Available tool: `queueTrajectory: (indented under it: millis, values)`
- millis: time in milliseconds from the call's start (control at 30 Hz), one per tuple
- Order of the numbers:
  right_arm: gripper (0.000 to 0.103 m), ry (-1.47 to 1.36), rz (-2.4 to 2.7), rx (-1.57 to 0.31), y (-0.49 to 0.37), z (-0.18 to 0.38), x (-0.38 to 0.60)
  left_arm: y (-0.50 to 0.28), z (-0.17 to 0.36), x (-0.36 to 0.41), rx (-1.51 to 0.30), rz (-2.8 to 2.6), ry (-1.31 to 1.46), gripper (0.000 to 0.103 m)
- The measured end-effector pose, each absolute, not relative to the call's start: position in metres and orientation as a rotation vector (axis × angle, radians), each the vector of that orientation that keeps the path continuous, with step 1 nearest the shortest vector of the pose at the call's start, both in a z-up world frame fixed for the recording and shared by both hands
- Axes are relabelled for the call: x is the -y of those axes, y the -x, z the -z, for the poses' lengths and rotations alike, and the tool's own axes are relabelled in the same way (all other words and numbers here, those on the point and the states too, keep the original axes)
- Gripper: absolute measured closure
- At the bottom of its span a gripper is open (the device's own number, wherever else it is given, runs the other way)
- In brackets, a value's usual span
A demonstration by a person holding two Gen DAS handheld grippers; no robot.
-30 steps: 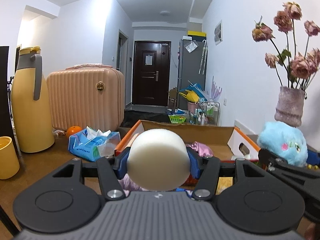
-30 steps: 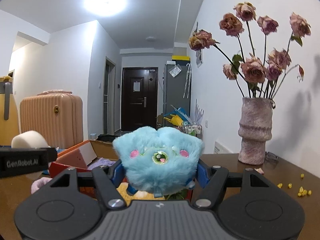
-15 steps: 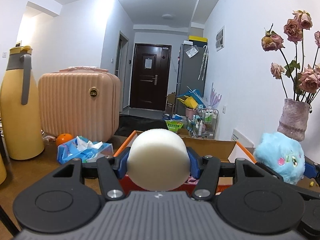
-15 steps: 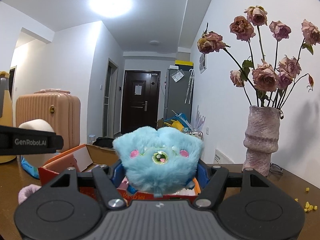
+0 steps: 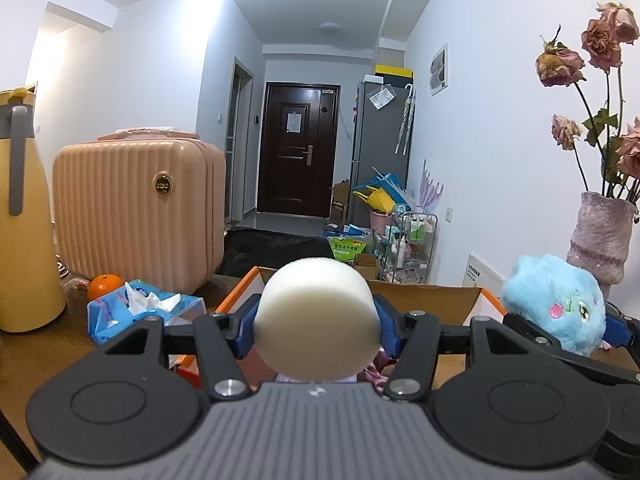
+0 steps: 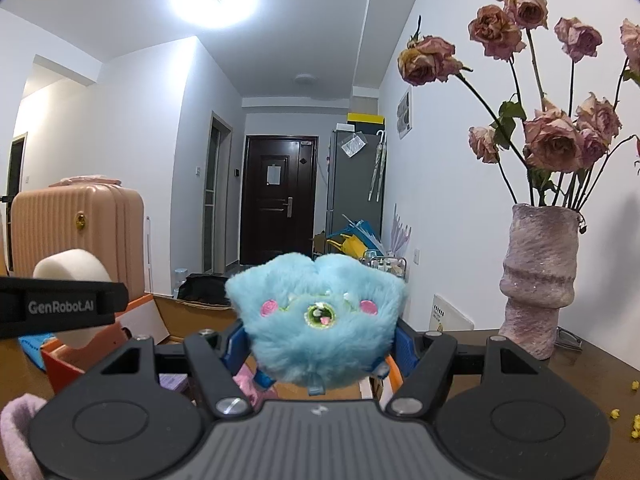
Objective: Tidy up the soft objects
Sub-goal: 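Lower the blue toy into the box with the right gripper while the left gripper lowers the foam cylinder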
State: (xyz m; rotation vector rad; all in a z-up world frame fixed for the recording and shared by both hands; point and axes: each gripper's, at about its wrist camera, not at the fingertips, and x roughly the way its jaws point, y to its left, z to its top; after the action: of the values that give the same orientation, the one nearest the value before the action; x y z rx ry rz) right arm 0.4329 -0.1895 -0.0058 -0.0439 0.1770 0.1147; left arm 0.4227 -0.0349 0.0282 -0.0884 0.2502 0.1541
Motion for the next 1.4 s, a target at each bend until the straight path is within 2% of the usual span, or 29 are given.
queueTrajectory:
  millis: [900, 1400]
  values:
    - [0.035, 0.05, -0.125, -0.284, -0.514, 0.011, 0.184, -0.504, -0.017, 0.034, -0.311, -0.167, 0.057, 0.044]
    - [0.034, 0.072, -0.125, -0.438, -0.534, 0.026, 0.179, -0.526, 0.004, 0.032, -0.407, -0.17, 0.018, 0.044]
